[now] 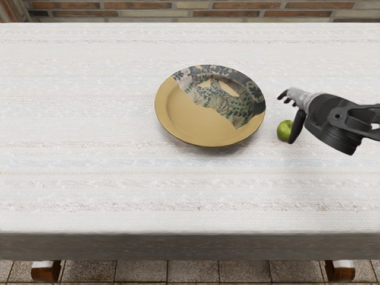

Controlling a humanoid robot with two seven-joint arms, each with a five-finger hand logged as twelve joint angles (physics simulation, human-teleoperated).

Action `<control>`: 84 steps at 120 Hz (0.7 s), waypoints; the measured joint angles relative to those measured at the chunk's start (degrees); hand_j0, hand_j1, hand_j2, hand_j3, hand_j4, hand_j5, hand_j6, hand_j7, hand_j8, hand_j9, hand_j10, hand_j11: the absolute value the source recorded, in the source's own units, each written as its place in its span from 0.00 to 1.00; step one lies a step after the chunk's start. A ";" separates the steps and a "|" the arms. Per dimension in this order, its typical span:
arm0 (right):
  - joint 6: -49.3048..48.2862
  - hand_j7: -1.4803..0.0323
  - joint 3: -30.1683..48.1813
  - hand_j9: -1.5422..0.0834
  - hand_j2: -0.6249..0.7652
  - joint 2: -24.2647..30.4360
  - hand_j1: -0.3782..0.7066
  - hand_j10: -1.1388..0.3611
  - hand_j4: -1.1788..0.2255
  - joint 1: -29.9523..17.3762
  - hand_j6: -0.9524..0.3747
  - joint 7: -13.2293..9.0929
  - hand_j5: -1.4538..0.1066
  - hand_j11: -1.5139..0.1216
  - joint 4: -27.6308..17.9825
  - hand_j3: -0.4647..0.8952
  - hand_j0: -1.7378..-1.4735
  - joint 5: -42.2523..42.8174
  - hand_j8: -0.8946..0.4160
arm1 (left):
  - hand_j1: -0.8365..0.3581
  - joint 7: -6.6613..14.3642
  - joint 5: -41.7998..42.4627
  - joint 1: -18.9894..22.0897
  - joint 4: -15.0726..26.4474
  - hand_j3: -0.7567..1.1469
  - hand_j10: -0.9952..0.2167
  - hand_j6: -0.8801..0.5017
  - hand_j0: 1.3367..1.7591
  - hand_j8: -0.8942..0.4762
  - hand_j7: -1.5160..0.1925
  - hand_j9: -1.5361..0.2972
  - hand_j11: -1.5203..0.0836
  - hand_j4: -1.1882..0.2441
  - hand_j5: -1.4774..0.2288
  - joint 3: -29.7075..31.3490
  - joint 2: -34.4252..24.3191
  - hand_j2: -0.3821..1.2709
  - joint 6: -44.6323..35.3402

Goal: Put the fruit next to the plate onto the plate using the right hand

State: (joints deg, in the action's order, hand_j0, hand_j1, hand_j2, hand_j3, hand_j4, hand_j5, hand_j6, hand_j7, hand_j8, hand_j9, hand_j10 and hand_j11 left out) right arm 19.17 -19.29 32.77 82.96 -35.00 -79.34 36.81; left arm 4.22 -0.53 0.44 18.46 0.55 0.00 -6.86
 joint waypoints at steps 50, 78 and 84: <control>0.39 0.79 -3.52 0.78 0.42 -1.18 0.27 0.61 0.68 0.21 0.55 0.00 0.75 0.75 0.20 0.34 0.30 1.47 0.52 | 0.99 0.00 0.00 0.00 0.00 0.40 0.82 0.64 0.76 0.65 0.89 0.84 0.95 0.83 0.87 0.01 0.00 0.23 0.00; 4.98 0.80 -6.52 0.78 0.42 -2.12 0.26 0.62 0.69 0.25 0.55 0.00 0.75 0.76 0.43 0.34 0.30 3.09 0.52 | 0.99 0.00 0.00 0.00 0.00 0.40 0.82 0.64 0.76 0.65 0.89 0.84 0.95 0.83 0.87 0.02 0.00 0.23 0.00; 5.45 0.80 -6.77 0.78 0.42 -2.31 0.26 0.62 0.69 0.20 0.55 0.00 0.75 0.76 0.37 0.34 0.30 3.18 0.52 | 0.99 0.00 0.00 0.00 0.00 0.40 0.82 0.64 0.76 0.65 0.89 0.84 0.95 0.83 0.87 0.00 0.00 0.23 0.00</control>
State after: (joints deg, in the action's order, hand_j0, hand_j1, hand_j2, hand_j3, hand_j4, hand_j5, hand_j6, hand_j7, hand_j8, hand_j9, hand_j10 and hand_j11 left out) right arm 24.62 -26.06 30.46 83.15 -35.00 -78.97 39.99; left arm 4.22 -0.53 0.44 18.46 0.55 0.00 -6.86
